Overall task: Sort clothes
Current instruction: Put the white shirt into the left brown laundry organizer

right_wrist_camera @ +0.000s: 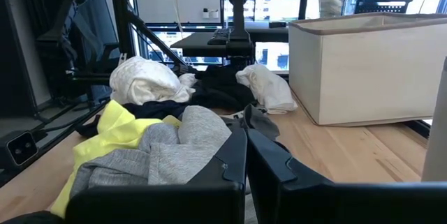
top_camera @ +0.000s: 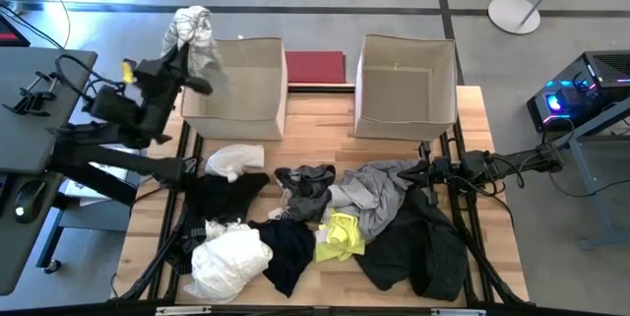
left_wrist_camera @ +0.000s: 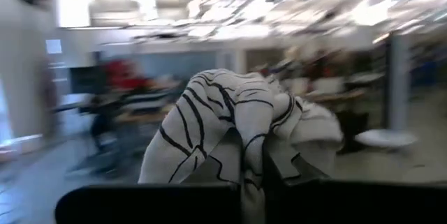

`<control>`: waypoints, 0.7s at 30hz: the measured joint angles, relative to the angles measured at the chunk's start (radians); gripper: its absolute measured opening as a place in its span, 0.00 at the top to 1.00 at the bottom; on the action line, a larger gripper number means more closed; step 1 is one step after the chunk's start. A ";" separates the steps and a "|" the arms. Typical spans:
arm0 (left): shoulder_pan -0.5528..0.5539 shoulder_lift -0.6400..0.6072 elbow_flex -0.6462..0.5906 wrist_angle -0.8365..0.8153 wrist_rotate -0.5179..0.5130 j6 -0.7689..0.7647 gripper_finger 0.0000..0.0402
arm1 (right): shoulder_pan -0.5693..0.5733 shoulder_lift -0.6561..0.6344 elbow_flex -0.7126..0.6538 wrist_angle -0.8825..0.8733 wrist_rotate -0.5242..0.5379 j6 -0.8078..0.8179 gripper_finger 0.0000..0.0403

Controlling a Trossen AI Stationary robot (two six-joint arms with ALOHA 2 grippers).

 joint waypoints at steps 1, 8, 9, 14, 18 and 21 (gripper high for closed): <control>0.035 0.003 0.000 -0.035 0.001 -0.028 1.00 | 0.000 0.000 0.000 0.000 0.000 0.000 1.00; 0.271 0.044 0.000 -0.479 0.231 -0.473 1.00 | 0.000 0.000 0.000 0.000 0.001 0.000 1.00; 0.314 0.058 0.000 -0.554 0.297 -0.554 1.00 | 0.000 0.000 0.000 0.000 0.001 0.000 1.00; 0.548 0.163 0.000 -0.837 0.498 -0.818 1.00 | 0.000 0.000 0.000 0.000 0.001 0.000 1.00; 0.685 0.276 0.000 -0.931 0.651 -0.887 1.00 | 0.000 0.000 0.000 0.000 0.001 0.000 1.00; 0.744 0.367 0.000 -0.949 0.780 -0.890 1.00 | 0.000 0.000 0.000 0.000 0.002 0.000 1.00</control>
